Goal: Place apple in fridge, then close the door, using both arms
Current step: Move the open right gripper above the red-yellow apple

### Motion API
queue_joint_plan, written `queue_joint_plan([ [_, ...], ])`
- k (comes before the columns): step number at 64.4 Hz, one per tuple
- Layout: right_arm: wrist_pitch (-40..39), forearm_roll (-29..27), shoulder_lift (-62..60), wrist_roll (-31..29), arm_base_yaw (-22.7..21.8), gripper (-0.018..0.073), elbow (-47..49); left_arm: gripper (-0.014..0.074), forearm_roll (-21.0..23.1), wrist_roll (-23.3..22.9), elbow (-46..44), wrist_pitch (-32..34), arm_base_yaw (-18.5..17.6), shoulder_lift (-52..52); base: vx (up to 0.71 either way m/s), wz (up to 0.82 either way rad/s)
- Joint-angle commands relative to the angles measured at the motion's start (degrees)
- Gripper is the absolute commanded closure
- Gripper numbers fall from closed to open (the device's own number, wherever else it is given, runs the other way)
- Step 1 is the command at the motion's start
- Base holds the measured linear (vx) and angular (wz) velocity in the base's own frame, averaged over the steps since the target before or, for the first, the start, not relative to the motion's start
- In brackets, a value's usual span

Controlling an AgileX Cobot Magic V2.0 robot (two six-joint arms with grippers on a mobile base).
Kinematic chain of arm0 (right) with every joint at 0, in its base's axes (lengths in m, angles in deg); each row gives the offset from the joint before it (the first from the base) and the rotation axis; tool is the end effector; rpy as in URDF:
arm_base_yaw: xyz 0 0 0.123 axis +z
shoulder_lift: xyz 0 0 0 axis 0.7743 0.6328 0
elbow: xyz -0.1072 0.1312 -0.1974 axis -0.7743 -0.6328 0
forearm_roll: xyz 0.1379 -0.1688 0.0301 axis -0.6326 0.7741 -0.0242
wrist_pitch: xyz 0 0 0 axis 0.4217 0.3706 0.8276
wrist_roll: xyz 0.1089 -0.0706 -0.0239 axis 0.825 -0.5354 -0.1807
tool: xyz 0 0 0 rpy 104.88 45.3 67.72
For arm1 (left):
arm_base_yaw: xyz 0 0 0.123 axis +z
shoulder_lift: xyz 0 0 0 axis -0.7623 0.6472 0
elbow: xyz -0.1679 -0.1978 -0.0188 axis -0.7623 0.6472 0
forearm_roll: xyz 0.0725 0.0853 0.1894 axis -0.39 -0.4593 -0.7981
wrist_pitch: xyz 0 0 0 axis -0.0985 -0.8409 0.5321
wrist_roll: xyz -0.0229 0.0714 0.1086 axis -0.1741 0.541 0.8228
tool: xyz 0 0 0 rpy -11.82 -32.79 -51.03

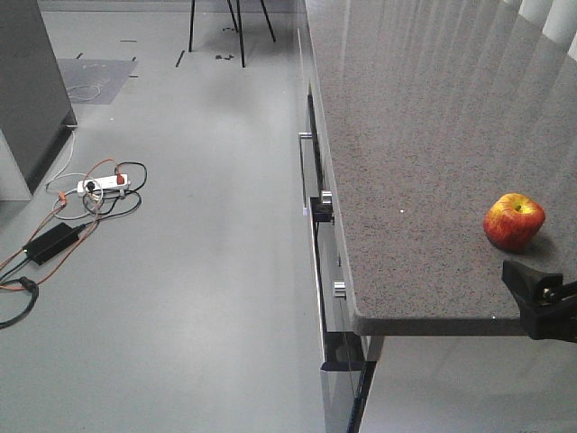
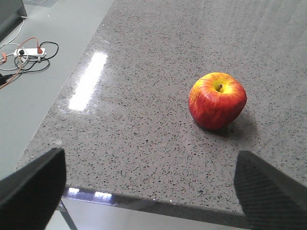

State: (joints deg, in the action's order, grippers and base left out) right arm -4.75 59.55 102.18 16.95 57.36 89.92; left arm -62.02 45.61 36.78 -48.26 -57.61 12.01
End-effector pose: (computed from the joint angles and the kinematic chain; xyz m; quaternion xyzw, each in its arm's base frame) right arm 0.1784 0.0182 0.2527 -0.0457 0.8530 0.0217 0.5195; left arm 0.0872 -0.0123 0.1740 0.0119 0.7713 -0.0782 0.6316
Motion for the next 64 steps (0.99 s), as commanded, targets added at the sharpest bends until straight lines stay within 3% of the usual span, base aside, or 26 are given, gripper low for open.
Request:
queue_joint_plan([
  [1, -1.35, -0.90, -0.02, 0.30, -0.19, -0.0158, 2.00, 0.0602, 0.00, -0.28, 1.14, 4.07, -0.15, -0.70, 0.00, 0.00],
  [15, -1.02, -3.13, 0.38, 2.62, -0.26, -0.0122, 3.52, 0.0602, 0.00, -0.28, 1.14, 4.07, -0.15, -0.70, 0.00, 0.00],
  [31, 5.39, 0.04, 8.19, 2.92, -0.39, -0.0095, 16.57, 0.0602, 0.00, -0.28, 1.14, 4.07, -0.15, -0.70, 0.00, 0.00],
  [48, 14.80, 0.34, 20.10, 2.92, -6.74, -0.0091, 32.63, 0.0602, 0.00, -0.28, 1.14, 4.07, -0.15, -0.70, 0.00, 0.00],
  [64, 20.02, -0.07, 30.21, 2.66, -10.48, -0.0083, 41.52, 0.0602, 0.00, -0.28, 1.14, 4.07, -0.15, -0.70, 0.00, 0.00],
])
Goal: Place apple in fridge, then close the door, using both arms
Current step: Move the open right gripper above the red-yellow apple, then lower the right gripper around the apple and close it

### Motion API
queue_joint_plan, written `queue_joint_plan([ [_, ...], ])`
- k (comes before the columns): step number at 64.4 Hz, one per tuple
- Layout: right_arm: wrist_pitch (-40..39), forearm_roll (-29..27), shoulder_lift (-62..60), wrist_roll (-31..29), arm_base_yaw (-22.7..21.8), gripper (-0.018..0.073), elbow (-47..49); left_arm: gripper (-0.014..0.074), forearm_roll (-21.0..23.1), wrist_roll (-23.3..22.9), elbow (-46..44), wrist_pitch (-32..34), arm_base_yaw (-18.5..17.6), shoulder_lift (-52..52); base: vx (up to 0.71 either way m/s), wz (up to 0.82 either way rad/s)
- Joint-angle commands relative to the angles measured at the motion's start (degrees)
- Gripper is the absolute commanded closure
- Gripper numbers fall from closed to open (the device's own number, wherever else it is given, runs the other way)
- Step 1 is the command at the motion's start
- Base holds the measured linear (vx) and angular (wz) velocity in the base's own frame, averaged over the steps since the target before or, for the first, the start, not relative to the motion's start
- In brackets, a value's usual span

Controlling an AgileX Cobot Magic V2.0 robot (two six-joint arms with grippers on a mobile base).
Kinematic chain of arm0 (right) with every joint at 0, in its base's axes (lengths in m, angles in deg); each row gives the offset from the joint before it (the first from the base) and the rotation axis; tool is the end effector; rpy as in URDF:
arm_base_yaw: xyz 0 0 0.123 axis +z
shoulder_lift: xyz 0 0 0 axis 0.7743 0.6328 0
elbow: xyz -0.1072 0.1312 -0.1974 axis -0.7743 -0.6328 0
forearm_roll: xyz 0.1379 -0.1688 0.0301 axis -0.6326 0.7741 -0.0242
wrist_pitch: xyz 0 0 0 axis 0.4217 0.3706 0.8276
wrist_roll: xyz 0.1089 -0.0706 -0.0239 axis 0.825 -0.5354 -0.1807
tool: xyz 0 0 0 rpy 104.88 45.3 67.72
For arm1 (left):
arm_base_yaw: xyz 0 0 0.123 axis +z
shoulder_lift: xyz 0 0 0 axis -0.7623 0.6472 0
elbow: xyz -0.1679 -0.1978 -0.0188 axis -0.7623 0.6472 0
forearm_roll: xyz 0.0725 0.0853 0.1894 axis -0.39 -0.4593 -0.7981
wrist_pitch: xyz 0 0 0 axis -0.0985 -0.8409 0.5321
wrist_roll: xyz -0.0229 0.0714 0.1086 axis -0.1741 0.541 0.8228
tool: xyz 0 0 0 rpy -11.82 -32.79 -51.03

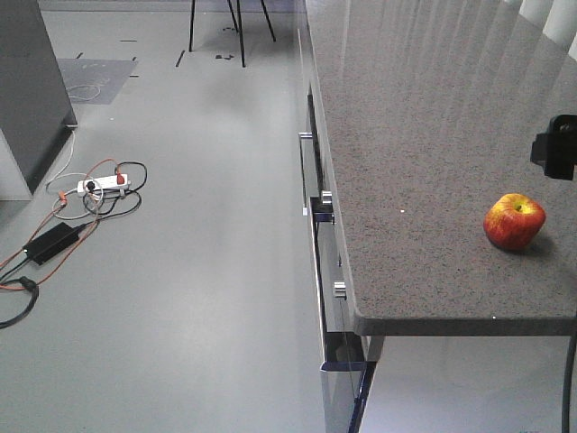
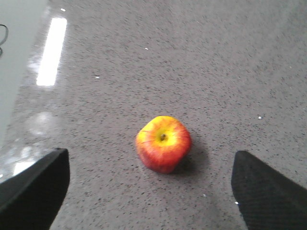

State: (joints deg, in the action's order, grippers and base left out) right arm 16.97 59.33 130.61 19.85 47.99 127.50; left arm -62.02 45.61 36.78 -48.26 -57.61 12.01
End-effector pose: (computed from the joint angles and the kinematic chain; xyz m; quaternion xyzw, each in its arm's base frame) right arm 0.2803 -0.0184 0.3137 0.0578 0.9039 -0.0138 0.4235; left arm 0.0872 -0.0123 0.1740 0.0119 0.7713 -0.0782 0.6316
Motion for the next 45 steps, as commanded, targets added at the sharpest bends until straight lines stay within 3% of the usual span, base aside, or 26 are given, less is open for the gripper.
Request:
queue_joint_plan([
  [1, -1.56, 0.14, 2.05, -0.24, -1.10, -0.0082, 4.09, 0.0602, 0.00, -0.28, 1.14, 4.07, -0.15, -0.70, 0.00, 0.00],
  [45, -1.36, -0.72, 16.95, -5.65, -1.04, -0.0046, 7.63, 0.0602, 0.00, -0.28, 1.14, 4.07, -0.15, -0.70, 0.00, 0.00],
])
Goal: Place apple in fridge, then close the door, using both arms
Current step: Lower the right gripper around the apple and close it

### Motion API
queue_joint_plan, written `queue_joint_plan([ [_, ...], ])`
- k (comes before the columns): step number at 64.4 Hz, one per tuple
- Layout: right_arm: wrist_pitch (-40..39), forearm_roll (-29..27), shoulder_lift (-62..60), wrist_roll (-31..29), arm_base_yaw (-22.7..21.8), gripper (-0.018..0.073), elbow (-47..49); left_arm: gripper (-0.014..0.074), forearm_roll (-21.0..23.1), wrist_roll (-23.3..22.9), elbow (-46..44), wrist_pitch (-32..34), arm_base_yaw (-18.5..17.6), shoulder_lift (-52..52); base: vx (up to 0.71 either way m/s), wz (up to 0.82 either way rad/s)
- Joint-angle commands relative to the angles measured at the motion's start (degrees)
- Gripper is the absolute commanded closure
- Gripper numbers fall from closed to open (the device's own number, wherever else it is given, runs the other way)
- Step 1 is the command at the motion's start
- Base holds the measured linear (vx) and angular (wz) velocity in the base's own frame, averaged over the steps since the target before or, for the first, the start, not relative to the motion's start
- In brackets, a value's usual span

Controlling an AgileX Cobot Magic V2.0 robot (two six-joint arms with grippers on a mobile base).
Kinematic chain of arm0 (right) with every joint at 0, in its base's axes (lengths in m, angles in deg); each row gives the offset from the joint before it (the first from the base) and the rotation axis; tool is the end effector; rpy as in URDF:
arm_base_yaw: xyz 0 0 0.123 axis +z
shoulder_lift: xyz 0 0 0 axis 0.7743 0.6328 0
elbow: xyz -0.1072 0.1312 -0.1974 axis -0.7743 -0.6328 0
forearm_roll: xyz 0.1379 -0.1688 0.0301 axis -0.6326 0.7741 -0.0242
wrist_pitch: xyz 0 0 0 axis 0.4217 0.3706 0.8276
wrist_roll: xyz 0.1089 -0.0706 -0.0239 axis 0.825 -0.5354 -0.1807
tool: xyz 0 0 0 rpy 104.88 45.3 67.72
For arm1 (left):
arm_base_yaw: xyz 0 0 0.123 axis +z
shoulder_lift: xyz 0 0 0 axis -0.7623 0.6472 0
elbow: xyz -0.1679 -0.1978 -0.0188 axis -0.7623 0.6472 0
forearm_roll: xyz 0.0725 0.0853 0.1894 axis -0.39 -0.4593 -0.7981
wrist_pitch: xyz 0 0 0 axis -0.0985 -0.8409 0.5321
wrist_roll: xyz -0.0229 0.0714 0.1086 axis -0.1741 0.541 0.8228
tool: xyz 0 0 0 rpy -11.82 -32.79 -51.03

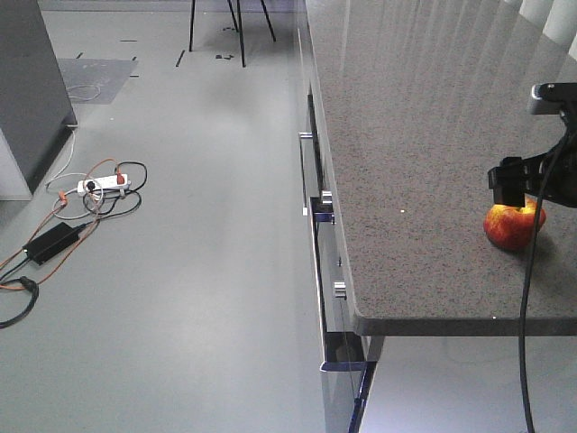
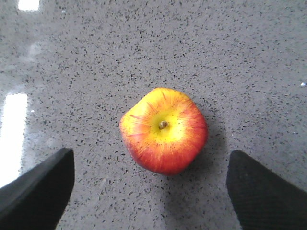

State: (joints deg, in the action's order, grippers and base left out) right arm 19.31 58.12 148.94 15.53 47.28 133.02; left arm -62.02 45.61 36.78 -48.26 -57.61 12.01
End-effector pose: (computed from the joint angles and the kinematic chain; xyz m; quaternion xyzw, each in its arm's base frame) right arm 0.3358 -0.0237 0.2405 0.0347 0.9532 -0.0205 0.2996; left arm 0.0872 -0.0123 0.1740 0.0119 0.7713 -0.0782 0.6316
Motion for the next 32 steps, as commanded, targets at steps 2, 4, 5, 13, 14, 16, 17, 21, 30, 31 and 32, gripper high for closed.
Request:
queue_joint_plan([
  [2, -3.75, 0.50, -0.88, -1.49, -0.34, -0.0045, 2.29, 0.0602, 0.00, -0.28, 1.14, 4.07, -0.15, -0.70, 0.00, 0.00],
  [4, -4.01, 0.55, -0.61, -1.97, -0.39, -0.0043, 2.43, 0.0602, 0.00, -0.28, 1.14, 4.07, -0.15, -0.70, 0.00, 0.00],
  [5, -4.02, 0.53, -0.41, -1.97, -0.39, -0.0042, 2.49, 0.0602, 0.00, -0.28, 1.14, 4.07, -0.15, -0.70, 0.00, 0.00],
  [13, -4.16, 1.09, 1.06, -1.97, -0.39, -0.0036, 3.35, 0.0602, 0.00, -0.28, 1.14, 4.07, -0.15, -0.70, 0.00, 0.00],
  [14, -4.21, 1.19, 1.23, -1.97, -0.39, -0.0036, 3.45, 0.0602, 0.00, -0.28, 1.14, 4.07, -0.15, -0.70, 0.00, 0.00],
  [16, -4.21, 1.64, 1.49, -1.97, -0.39, -0.0036, 3.75, 0.0602, 0.00, -0.28, 1.14, 4.07, -0.15, -0.70, 0.00, 0.00],
  [17, -4.21, 1.80, 1.66, -1.97, -0.39, -0.0036, 3.89, 0.0602, 0.00, -0.28, 1.14, 4.07, -0.15, -0.70, 0.00, 0.00],
  [21, -4.50, 2.27, 1.96, -1.97, -0.39, -0.0033, 3.99, 0.0602, 0.00, -0.28, 1.14, 4.07, -0.15, -0.70, 0.00, 0.00],
  [30, -5.45, 2.16, 2.69, -1.97, -1.51, -0.0034, 4.01, 0.0602, 0.00, -0.28, 1.14, 4.07, -0.15, -0.70, 0.00, 0.00],
  [31, -5.44, 1.97, 2.78, -1.97, -1.75, -0.0034, 4.01, 0.0602, 0.00, -0.28, 1.14, 4.07, -0.15, -0.70, 0.00, 0.00],
  [32, -5.44, 1.84, 2.99, -1.97, -2.02, -0.0034, 4.01, 0.0602, 0.00, -0.28, 1.14, 4.07, -0.15, -0.70, 0.00, 0.00],
])
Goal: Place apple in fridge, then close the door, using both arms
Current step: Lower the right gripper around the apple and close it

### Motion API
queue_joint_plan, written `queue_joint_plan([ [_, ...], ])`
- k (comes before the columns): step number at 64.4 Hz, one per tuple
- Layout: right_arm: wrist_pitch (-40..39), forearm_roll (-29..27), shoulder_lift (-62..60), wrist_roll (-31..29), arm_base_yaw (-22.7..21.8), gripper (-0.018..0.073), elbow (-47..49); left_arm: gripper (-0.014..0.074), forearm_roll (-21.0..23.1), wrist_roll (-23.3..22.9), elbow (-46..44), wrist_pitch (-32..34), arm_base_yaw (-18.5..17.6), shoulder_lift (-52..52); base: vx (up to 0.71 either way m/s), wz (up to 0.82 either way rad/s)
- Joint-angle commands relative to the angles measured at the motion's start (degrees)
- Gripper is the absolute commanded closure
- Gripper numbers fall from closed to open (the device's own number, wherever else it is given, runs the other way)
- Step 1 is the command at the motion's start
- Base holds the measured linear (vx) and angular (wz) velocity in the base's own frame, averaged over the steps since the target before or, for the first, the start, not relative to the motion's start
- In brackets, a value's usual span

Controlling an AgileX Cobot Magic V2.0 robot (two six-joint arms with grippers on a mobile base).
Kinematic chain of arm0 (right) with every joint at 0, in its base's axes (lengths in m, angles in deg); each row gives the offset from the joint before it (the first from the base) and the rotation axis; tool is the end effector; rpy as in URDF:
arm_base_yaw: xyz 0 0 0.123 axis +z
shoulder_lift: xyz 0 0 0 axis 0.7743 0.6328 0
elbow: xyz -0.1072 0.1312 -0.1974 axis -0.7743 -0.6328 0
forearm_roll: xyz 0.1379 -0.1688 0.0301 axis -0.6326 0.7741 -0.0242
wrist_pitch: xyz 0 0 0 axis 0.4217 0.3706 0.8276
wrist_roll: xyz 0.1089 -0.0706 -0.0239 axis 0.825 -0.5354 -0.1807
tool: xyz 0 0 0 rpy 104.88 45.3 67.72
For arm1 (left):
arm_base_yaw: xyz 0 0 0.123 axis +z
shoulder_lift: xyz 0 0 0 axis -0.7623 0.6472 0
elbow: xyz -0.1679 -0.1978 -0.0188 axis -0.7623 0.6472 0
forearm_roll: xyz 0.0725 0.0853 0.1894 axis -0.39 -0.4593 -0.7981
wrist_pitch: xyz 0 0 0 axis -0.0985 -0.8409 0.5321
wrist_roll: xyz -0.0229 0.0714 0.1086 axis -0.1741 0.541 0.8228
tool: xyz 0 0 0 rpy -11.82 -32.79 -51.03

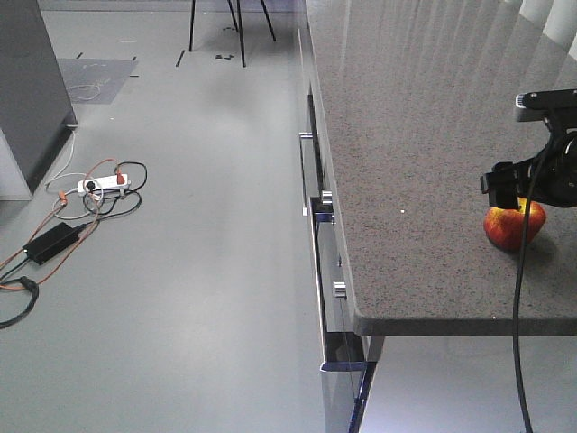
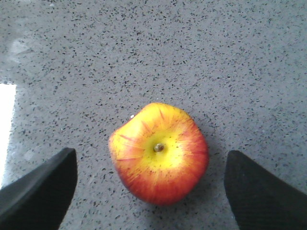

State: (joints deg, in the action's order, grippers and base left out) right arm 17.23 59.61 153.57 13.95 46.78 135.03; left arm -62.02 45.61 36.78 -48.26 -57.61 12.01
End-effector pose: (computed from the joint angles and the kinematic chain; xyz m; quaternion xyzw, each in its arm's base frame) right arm 0.3533 -0.0299 0.2256 0.0178 0.9549 -0.0361 0.2943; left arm 0.0872 -0.0123 0.1740 0.0119 0.7713 -0.0782 0.6316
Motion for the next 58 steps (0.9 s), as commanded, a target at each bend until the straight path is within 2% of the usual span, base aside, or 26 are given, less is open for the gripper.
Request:
queue_joint_plan([
  [1, -3.37, 0.13, -1.64, -0.39, -1.85, -0.0034, 1.99, 0.0602, 0.00, -0.28, 1.14, 4.07, -0.15, -0.70, 0.00, 0.00],
  [10, -3.27, -2.28, -1.14, -2.21, -3.84, -0.0034, 1.99, 0.0602, 0.00, -0.28, 1.14, 4.07, -0.15, -0.70, 0.00, 0.00],
  [26, -4.91, -13.73, -0.99, -13.81, -3.79, -0.0034, 1.99, 0.0602, 0.00, -0.28, 1.14, 4.07, -0.15, -0.70, 0.00, 0.00],
  [58, -5.82, -12.20, 4.33, -14.07, -3.79, -0.0034, 1.99, 0.0602, 0.00, -0.28, 1.14, 4.07, -0.15, -0.70, 0.00, 0.00],
])
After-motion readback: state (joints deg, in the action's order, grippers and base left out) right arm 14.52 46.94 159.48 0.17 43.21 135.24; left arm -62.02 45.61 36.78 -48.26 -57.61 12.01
